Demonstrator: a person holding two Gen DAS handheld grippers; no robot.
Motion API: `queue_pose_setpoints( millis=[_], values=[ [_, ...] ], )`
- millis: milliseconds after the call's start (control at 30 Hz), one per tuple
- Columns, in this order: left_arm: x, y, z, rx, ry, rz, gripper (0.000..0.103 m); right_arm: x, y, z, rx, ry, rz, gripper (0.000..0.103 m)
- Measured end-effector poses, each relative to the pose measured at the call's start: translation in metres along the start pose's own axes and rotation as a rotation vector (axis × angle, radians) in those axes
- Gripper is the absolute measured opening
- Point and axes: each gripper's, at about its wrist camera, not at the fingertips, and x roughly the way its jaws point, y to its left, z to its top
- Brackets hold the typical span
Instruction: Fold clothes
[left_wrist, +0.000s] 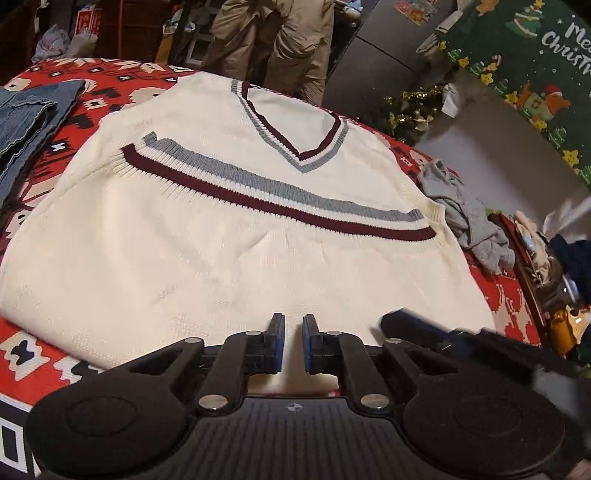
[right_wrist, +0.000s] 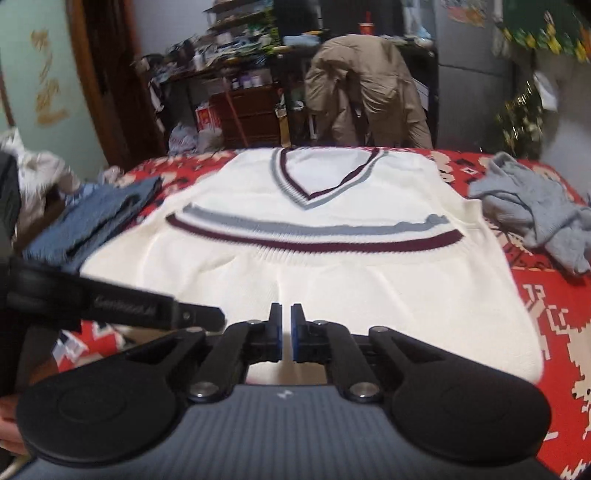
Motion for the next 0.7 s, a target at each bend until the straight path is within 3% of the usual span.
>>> queue_pose_setpoints(
  millis=[33, 167, 267, 400, 500, 700],
  values=[
    [-0.001, 0.001, -0.002, 0.003, 0.004, 0.007, 0.003, 0.005, 0.003, -0.005, -0.014, 0.026, -0.006, 0.004],
    [-0.010, 0.003, -0.009, 0.006, 0.018, 0.032, 0.003, 0.001, 0.012, -0.019, -0.058, 0.050, -0.032, 0.005],
    [-0.018, -0.001, -0.013, 0.022, 0.009, 0.054, 0.002, -0.008, 0.010, -0.022, -0.019, 0.069, -0.025, 0.006],
    [-0.026, -0.012, -0.012, 0.064, -0.064, -0.018, 0.006, -0.015, 0.013, -0.018, 0.003, 0.022, -0.028, 0.007],
    [-0.007, -0.010, -0.015, 0.055, 0.002, -0.029, 0.006, -0.004, 0.016, -0.017, -0.012, 0.036, -0.027, 0.007],
    [-0.008, -0.003, -0.017, 0.014, 0.031, -0.040, 0.006, 0.000, 0.012, -0.022, 0.012, 0.054, 0.022, 0.007]
  ],
)
